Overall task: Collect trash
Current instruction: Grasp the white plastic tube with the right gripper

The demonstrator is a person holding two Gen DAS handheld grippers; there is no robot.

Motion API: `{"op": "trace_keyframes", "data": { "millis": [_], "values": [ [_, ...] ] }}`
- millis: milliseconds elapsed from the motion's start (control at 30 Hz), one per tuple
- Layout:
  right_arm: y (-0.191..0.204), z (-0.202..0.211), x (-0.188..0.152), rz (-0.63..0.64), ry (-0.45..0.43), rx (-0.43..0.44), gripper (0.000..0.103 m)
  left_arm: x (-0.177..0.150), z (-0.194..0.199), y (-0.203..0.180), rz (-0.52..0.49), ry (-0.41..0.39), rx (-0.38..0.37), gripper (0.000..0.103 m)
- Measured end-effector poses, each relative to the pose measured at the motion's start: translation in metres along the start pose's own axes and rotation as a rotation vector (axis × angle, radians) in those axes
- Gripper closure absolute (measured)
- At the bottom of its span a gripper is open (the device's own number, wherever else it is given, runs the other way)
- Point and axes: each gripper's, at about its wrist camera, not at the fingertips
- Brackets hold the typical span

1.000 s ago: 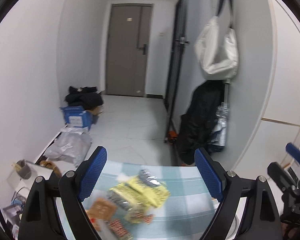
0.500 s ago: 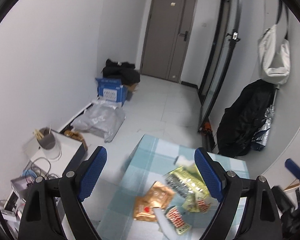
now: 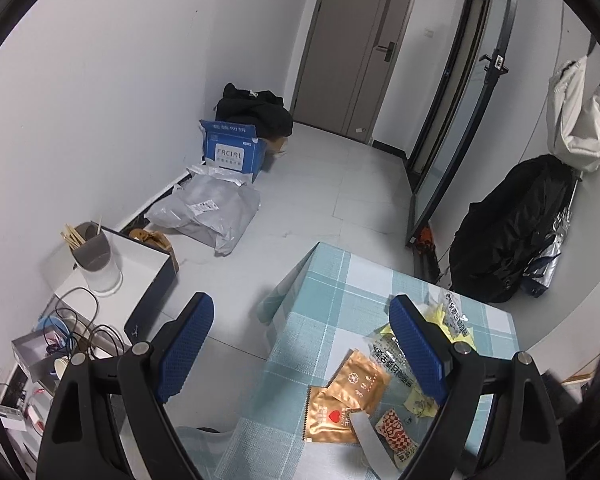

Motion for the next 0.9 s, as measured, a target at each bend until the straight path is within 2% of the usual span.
{"op": "trace_keyframes", "data": {
  "millis": [133,200,267,333,433,500,633,700,900],
  "values": [
    [0.017,-0.029,-0.006,0.065,0.068,0.016,0.006,0.003,-0.004,0.011,0.023,0.017,-0.001,0.016],
    [0.025,-0.043,-0.009,0.106,0.101,-0.006,0.020,0.002,-0.003,0.015,0.028,0.019,-0.002,0.016],
    [0.031,-0.054,-0.010,0.134,0.134,0.007,0.029,0.002,-0.003,0.020,0.033,0.022,0.001,0.016],
    [0.036,-0.063,-0.012,0.151,0.158,0.039,0.030,0.002,-0.005,0.026,0.047,0.034,-0.003,0.016],
    [0.044,-0.073,-0.013,0.186,0.188,0.044,0.038,0.003,-0.007,0.035,0.075,0.053,-0.003,0.016],
    [0.047,-0.081,-0.014,0.206,0.219,0.048,0.051,0.004,-0.008,0.040,0.089,0.062,-0.003,0.016],
    [0.053,-0.094,-0.017,0.245,0.270,0.024,0.065,0.005,-0.008,0.044,0.111,0.070,-0.021,0.016],
    [0.056,-0.100,-0.019,0.268,0.294,-0.003,0.075,0.005,-0.007,0.045,0.113,0.069,-0.023,0.016],
    [0.052,-0.098,-0.015,0.227,0.310,0.005,0.085,0.005,-0.005,0.045,0.114,0.065,-0.038,0.016]
  ]
}}
Point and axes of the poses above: each gripper's, at about its wrist camera, not at the fingertips, and z roughly against the way its jaws point, y to its left, x to its top, and after that the axes turned 8 degrees about y, right-handed
